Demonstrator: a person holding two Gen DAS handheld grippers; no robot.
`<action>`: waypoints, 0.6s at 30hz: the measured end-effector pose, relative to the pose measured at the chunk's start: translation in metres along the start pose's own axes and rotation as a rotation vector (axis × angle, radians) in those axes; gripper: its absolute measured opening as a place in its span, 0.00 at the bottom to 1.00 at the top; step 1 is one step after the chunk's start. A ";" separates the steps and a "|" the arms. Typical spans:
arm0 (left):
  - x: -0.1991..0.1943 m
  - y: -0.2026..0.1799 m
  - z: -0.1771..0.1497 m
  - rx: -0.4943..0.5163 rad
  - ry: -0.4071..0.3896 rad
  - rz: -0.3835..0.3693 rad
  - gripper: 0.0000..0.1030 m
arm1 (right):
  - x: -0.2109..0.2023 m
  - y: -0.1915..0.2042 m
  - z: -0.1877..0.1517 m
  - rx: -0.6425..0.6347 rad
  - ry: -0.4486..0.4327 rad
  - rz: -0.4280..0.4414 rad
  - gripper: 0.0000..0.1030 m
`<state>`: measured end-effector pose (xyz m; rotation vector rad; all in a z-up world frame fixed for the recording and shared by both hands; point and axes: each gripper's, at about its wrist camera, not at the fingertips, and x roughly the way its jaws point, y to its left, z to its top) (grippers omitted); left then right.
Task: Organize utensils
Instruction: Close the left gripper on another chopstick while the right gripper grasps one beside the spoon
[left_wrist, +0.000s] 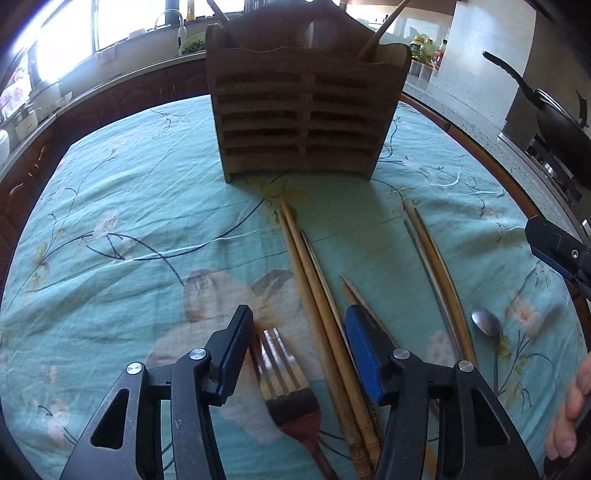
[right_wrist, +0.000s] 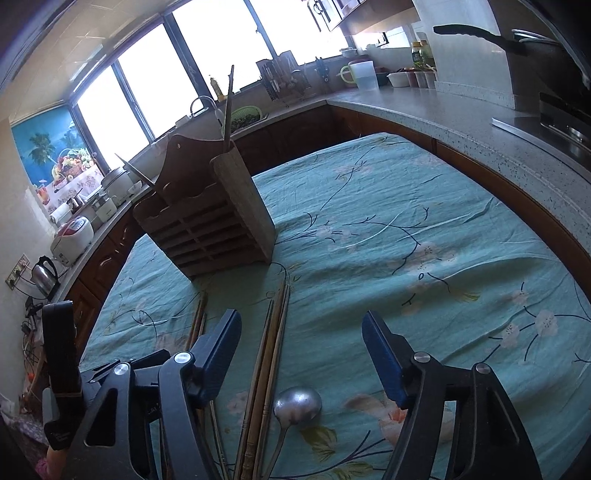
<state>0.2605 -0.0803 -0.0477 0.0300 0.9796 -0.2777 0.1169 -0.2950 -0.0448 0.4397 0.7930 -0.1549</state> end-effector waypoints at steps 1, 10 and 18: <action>-0.002 0.004 -0.001 -0.009 0.001 0.002 0.50 | 0.002 0.000 0.000 0.001 0.005 0.001 0.64; -0.020 0.057 -0.002 -0.173 -0.024 -0.066 0.49 | 0.030 0.008 0.001 -0.039 0.081 0.004 0.43; 0.009 0.054 0.030 -0.148 0.001 -0.047 0.46 | 0.067 0.022 0.012 -0.103 0.161 -0.029 0.28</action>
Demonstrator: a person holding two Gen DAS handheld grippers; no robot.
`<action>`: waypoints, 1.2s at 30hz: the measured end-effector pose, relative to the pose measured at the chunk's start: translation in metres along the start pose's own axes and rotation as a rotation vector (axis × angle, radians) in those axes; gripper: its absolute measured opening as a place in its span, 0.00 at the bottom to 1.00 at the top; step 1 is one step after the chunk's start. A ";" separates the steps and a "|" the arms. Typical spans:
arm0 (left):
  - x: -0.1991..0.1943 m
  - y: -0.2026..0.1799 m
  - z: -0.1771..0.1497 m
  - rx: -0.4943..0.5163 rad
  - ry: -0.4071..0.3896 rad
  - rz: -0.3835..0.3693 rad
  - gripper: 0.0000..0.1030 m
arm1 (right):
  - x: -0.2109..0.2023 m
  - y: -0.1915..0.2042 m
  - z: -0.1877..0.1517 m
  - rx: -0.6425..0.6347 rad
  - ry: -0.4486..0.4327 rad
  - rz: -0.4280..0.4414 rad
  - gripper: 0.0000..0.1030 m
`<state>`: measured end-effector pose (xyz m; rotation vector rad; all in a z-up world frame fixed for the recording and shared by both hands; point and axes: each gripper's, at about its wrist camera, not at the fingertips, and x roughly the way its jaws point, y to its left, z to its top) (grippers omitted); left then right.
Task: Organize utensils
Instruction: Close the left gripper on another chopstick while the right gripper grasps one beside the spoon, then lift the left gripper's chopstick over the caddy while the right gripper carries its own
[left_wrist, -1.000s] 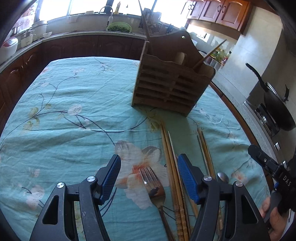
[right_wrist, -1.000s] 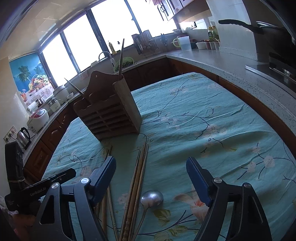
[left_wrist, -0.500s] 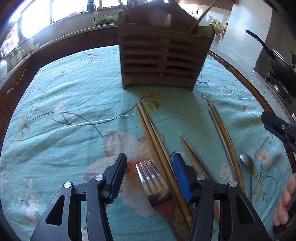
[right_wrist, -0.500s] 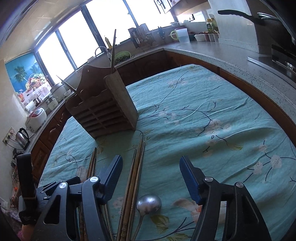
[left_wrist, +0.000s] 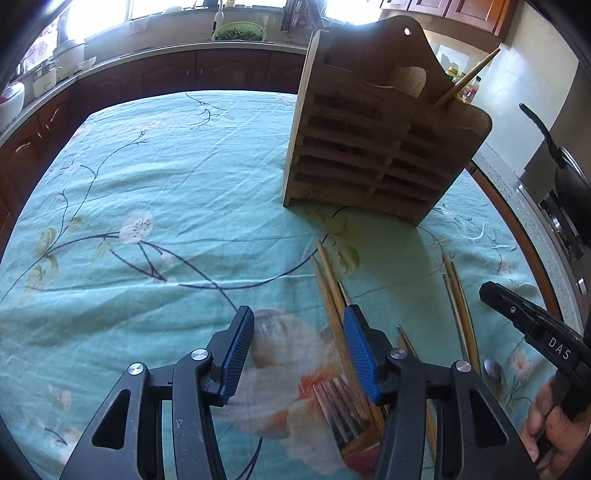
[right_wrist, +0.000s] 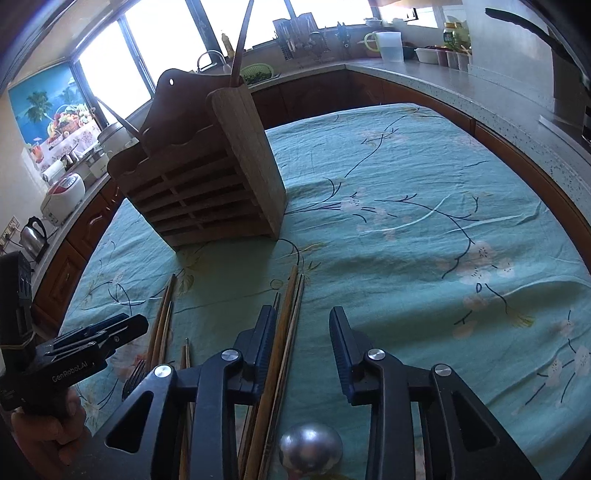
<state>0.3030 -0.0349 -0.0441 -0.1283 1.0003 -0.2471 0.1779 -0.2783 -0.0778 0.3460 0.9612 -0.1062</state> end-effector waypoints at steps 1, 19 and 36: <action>0.006 -0.002 0.004 0.006 0.011 0.010 0.44 | 0.005 0.001 0.002 -0.009 0.013 -0.004 0.25; 0.040 -0.035 0.024 0.207 0.005 0.099 0.29 | 0.040 0.015 0.020 -0.130 0.075 -0.089 0.07; -0.036 0.000 0.025 0.060 -0.122 -0.107 0.02 | -0.043 0.009 0.022 -0.007 -0.080 0.110 0.04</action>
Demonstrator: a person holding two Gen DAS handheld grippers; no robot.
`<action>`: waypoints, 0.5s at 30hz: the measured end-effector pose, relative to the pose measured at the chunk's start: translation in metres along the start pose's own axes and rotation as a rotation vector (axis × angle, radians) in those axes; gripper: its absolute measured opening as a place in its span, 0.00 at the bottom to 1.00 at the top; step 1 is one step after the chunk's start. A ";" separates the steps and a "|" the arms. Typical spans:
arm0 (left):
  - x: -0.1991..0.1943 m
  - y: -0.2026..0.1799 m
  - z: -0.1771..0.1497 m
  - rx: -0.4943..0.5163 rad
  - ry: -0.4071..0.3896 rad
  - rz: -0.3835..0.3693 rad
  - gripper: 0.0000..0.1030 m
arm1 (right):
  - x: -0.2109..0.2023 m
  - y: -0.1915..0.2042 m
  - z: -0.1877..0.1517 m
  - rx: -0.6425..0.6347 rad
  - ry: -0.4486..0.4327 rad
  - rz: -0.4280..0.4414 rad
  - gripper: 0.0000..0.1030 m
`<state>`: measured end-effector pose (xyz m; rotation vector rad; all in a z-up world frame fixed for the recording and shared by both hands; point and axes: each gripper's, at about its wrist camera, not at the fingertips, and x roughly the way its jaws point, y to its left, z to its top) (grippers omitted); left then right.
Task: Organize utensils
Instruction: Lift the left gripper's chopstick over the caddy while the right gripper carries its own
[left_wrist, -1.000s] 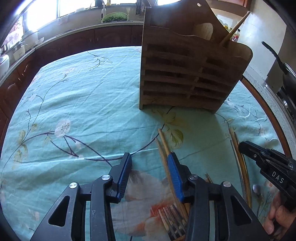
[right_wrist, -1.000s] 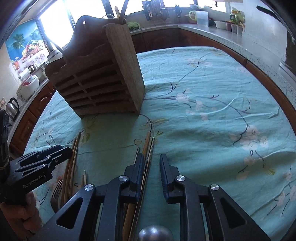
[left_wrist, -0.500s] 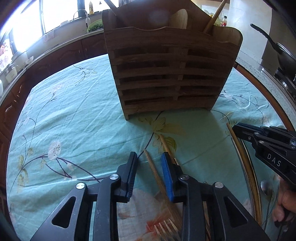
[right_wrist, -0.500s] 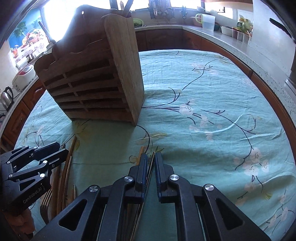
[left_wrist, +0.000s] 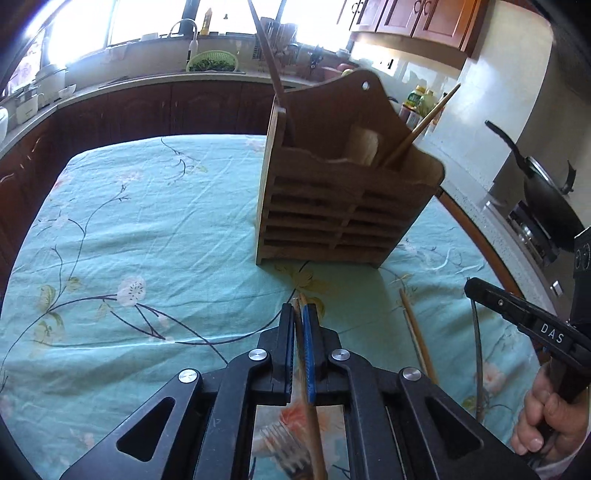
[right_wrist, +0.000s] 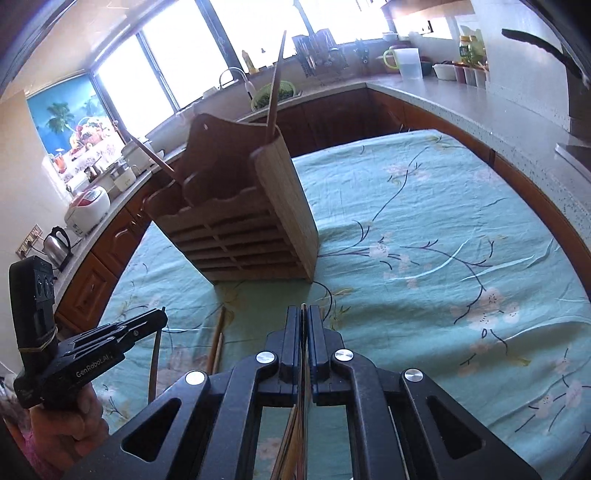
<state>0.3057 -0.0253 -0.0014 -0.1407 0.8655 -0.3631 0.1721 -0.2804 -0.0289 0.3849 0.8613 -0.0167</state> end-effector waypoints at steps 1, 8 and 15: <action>-0.012 -0.001 -0.001 0.000 -0.018 -0.011 0.02 | -0.004 0.004 0.004 0.000 -0.011 0.005 0.04; -0.084 0.002 -0.007 -0.004 -0.130 -0.063 0.02 | -0.048 0.016 0.014 -0.006 -0.101 0.055 0.04; -0.150 0.009 -0.010 -0.024 -0.239 -0.092 0.02 | -0.090 0.029 0.029 -0.022 -0.201 0.089 0.04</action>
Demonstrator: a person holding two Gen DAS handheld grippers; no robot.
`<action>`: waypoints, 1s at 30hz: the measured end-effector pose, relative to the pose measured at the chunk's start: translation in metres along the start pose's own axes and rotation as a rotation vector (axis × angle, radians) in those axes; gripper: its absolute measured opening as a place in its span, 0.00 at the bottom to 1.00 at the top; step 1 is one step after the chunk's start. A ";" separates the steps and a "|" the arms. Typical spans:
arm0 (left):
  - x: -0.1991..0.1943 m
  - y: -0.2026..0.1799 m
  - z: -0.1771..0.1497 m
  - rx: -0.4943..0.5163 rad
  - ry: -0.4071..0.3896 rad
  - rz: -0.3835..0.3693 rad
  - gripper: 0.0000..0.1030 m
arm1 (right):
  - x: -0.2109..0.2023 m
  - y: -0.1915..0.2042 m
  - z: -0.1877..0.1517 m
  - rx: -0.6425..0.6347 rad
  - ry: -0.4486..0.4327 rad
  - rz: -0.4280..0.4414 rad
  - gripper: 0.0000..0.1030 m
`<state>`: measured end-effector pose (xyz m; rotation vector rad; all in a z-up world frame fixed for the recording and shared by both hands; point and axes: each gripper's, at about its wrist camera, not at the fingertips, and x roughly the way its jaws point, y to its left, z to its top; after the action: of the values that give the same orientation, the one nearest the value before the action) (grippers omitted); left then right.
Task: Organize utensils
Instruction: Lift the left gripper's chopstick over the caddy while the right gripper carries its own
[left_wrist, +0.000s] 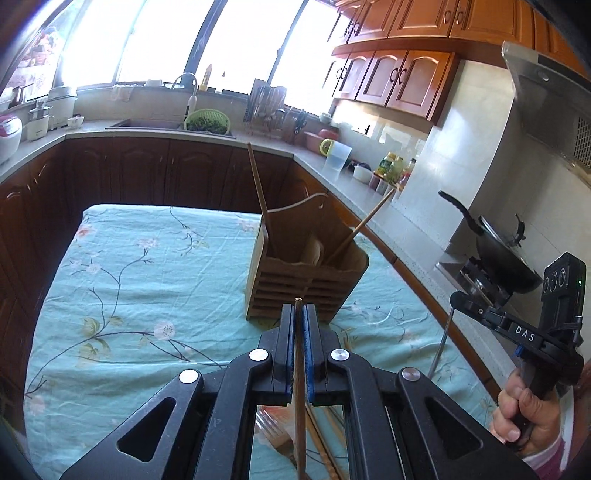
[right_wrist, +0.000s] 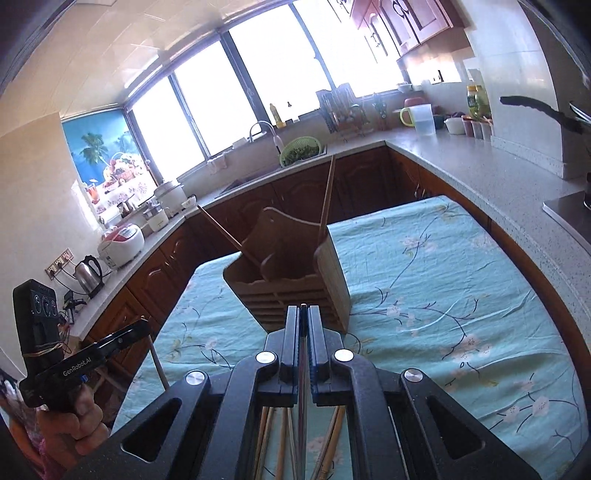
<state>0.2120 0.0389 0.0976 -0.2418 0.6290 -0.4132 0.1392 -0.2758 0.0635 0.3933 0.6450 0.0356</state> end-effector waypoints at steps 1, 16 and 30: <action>-0.006 0.000 0.001 0.002 -0.014 -0.001 0.02 | -0.003 0.002 0.003 -0.004 -0.015 -0.003 0.04; -0.034 -0.003 0.009 0.012 -0.134 0.029 0.02 | -0.024 0.004 0.034 -0.015 -0.121 -0.014 0.04; -0.025 -0.003 0.026 0.008 -0.218 0.023 0.02 | -0.027 0.007 0.059 -0.023 -0.188 -0.020 0.04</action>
<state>0.2090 0.0496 0.1316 -0.2672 0.4162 -0.3611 0.1536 -0.2940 0.1245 0.3635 0.4627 -0.0131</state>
